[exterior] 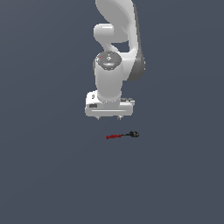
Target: Pick up the object and move it to a goal position.
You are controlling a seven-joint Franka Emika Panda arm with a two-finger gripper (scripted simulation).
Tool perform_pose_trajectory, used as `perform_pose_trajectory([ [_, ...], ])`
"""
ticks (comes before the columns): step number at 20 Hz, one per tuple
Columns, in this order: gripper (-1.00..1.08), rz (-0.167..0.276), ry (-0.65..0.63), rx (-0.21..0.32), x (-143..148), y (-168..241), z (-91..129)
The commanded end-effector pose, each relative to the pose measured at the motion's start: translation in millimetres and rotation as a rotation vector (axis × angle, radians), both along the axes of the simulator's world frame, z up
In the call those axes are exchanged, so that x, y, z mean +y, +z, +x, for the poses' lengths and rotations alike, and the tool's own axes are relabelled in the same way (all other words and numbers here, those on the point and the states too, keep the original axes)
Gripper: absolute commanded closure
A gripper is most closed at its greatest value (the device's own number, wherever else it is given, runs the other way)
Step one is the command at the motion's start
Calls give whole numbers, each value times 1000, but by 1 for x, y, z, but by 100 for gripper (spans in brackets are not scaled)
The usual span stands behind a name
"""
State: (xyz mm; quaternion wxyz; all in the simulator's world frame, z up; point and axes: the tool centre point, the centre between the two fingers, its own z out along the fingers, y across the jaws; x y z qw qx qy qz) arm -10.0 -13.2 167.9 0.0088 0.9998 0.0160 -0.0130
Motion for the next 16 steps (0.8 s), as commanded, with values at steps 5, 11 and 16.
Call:
perform_pose_trajectory([
  [5,-92,-1,13,7,2,-2,-1],
  [11,-92,0,-12,7,4,-4,-1],
  [16,-92,2,-65,5,7,-8,0],
])
